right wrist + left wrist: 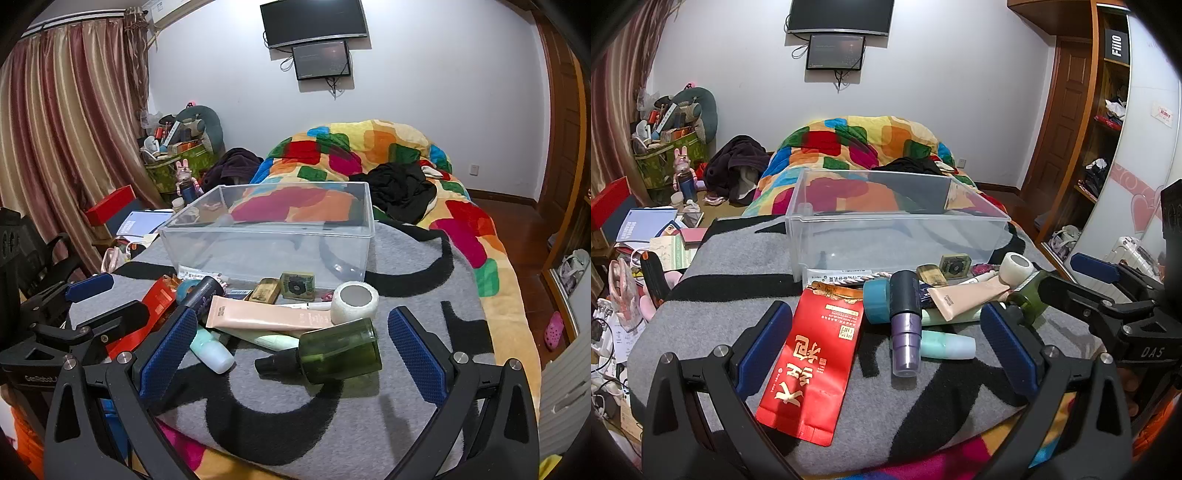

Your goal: Organize objects

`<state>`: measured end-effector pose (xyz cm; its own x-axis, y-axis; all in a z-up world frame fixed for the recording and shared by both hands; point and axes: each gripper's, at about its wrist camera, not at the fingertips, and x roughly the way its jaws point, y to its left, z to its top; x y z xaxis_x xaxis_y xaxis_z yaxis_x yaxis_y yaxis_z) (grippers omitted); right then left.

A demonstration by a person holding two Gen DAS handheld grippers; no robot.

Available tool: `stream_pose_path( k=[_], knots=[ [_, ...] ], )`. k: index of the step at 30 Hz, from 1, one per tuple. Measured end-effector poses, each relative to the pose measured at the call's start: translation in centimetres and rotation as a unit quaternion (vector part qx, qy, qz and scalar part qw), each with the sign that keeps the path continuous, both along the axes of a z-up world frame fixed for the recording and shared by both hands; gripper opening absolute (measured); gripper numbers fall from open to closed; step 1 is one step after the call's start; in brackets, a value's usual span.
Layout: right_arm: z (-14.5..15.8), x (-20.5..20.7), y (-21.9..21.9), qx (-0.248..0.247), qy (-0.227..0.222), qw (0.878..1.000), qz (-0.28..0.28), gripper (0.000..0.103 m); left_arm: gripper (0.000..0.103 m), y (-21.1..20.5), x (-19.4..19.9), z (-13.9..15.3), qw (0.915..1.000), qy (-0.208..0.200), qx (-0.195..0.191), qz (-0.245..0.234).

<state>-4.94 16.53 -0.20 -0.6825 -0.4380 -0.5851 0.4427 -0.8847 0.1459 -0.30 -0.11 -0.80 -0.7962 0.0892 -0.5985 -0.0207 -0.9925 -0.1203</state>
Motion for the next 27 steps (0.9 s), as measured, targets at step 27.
stream_pose_path(
  k=[27],
  knots=[
    [-0.08, 0.27, -0.28, -0.002, -0.001, 1.0, 0.003, 0.103, 0.103, 0.21, -0.01, 0.12, 1.0, -0.002, 0.003, -0.002]
  ],
)
